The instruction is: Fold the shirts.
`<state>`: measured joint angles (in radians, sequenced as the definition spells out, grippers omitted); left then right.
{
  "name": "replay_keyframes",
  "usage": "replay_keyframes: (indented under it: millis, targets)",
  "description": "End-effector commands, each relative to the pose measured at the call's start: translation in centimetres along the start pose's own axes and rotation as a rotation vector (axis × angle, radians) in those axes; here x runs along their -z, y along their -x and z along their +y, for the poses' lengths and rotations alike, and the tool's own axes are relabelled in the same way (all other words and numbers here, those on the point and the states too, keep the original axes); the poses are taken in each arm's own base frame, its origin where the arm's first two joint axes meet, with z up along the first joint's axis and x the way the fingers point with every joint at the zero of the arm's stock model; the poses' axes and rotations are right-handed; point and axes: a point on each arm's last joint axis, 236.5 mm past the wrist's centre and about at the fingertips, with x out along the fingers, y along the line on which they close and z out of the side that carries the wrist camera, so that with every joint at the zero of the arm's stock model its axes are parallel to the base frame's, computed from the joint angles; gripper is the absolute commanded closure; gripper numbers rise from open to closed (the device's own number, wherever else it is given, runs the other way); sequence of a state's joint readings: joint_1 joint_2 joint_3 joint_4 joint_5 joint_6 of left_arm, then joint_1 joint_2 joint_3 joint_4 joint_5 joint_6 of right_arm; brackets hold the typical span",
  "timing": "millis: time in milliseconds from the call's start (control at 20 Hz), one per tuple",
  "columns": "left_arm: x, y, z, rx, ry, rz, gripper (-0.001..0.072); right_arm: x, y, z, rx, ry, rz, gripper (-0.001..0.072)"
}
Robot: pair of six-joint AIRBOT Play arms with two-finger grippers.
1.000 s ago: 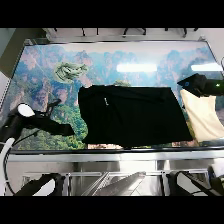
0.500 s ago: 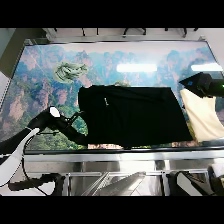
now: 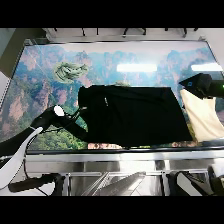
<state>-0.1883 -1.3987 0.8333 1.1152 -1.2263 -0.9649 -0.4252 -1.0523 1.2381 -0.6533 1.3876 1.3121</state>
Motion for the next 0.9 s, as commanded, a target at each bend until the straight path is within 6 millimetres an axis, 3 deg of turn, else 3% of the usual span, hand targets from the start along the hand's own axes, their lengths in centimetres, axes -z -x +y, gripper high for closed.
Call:
replay_keyframes:
  millis: [0, 150, 300, 450, 600, 700, 850]
  targets:
    - [2.7, 5.5, 4.6, -0.236, 0.22, -0.034, 0.0694, 0.8, 0.0, -1.1, 0.046, 0.006, 0.032, 0.0179]
    - [5.0, 10.8, 6.3, -0.25, 0.38, -0.174, 0.0694, 4.1, -0.5, -3.3, 0.095, -0.023, 0.152, 0.0181]
    - [5.2, 12.8, 4.8, -0.124, 0.473, -0.283, 0.0694, 8.6, -2.3, -5.5, 0.083, -0.119, 0.267, 0.0186]
    - [5.7, 12.9, 3.3, -0.089, 0.491, -0.261, 0.0694, 14.9, -3.3, -10.1, 0.177, -0.224, 0.408, 0.0186]
    - [6.3, 12.2, 1.8, -0.059, 0.488, -0.197, 0.0693, 20.1, -2.5, -14.9, 0.341, -0.288, 0.48, 0.0186]
    - [6.3, 12.1, 1.5, -0.054, 0.509, -0.191, 0.0693, 22.5, -2.0, -16.7, 0.412, -0.314, 0.527, 0.0186]
    - [6.5, 12.1, 1.3, -0.045, 0.512, -0.181, 0.0694, 24.2, -1.9, -18.0, 0.453, -0.324, 0.558, 0.0186]
